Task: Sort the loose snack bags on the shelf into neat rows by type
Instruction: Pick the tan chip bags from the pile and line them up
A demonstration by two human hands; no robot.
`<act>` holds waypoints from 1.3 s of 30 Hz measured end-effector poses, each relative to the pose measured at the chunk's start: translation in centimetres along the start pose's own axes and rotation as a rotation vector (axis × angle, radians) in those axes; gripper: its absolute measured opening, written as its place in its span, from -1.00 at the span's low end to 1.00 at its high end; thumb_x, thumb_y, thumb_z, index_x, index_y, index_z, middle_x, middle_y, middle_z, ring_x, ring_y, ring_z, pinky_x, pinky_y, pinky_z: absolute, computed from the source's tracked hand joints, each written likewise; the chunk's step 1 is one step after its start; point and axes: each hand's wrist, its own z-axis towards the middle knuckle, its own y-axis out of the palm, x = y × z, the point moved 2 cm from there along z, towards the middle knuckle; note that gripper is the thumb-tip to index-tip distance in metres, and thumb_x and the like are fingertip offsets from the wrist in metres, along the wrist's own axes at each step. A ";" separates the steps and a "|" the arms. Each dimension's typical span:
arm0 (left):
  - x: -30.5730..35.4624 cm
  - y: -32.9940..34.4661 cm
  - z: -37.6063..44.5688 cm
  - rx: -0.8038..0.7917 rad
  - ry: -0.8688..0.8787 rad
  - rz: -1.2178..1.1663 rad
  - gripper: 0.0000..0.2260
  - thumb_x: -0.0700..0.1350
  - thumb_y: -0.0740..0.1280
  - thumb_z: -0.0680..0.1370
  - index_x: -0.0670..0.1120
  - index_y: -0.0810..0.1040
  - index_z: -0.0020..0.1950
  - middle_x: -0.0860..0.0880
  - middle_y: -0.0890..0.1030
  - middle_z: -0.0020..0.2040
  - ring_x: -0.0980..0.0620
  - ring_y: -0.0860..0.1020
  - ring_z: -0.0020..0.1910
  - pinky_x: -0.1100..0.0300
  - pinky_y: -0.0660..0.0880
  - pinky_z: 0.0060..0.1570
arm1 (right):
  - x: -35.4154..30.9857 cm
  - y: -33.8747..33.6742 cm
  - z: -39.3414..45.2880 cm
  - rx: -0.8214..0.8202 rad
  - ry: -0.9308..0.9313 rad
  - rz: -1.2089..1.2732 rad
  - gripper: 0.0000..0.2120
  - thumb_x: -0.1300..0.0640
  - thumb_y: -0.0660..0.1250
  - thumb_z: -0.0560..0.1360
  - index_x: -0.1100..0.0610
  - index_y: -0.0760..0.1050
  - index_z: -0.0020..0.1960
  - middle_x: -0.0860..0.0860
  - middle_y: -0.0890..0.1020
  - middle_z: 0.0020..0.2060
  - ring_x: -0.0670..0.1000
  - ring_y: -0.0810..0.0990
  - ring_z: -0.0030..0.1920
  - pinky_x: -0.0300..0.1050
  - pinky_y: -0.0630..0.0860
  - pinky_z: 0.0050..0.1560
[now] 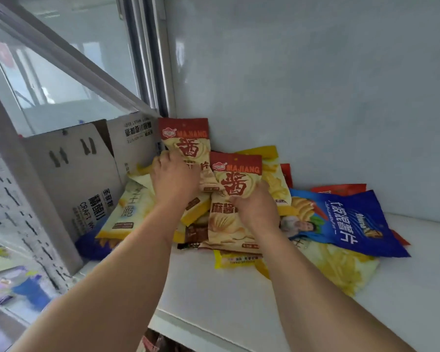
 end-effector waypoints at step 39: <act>17.6 2.5 -25.5 -1.066 -0.054 -1.252 -0.80 -0.08 0.48 0.53 -0.08 0.65 0.13 -0.11 0.75 0.03 -0.16 0.71 0.05 -0.23 0.59 0.16 | 13.0 -31.3 -11.5 0.450 0.281 0.653 -0.86 0.06 0.50 0.48 0.09 0.63 -0.02 0.04 0.76 -0.13 0.09 0.75 -0.15 0.11 0.67 -0.03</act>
